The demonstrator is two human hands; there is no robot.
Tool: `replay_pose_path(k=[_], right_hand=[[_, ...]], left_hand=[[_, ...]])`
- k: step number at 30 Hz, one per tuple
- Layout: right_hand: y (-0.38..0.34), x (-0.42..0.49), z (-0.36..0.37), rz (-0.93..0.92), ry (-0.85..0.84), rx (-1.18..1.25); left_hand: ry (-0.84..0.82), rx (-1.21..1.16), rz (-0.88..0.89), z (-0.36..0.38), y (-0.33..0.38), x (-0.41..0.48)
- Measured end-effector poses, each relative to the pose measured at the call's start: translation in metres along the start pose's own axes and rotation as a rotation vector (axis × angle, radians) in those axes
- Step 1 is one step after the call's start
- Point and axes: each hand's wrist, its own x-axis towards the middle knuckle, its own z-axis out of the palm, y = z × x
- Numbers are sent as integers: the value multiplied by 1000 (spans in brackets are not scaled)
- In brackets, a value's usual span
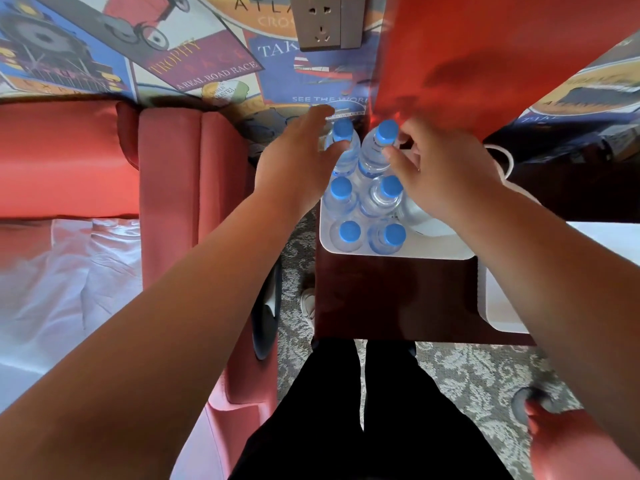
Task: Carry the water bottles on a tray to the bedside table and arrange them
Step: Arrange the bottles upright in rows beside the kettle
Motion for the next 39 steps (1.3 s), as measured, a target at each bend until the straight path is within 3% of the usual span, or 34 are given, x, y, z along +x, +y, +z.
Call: replay_pose_path(k=[5,10,16,39], right_hand=[[3,-31,9,4,-280,-52],[5,-21,20,-26,-170,34],[6,-9,25,-42,-164,-26],[6,-10,27,-26,-157,26]], left_hand=[[-257,-97,44,7,-14,-42],[-218,38,3,13,-6,-24],[-254,170,51,8,2,-1],[-257,49,53,6,0,-14]])
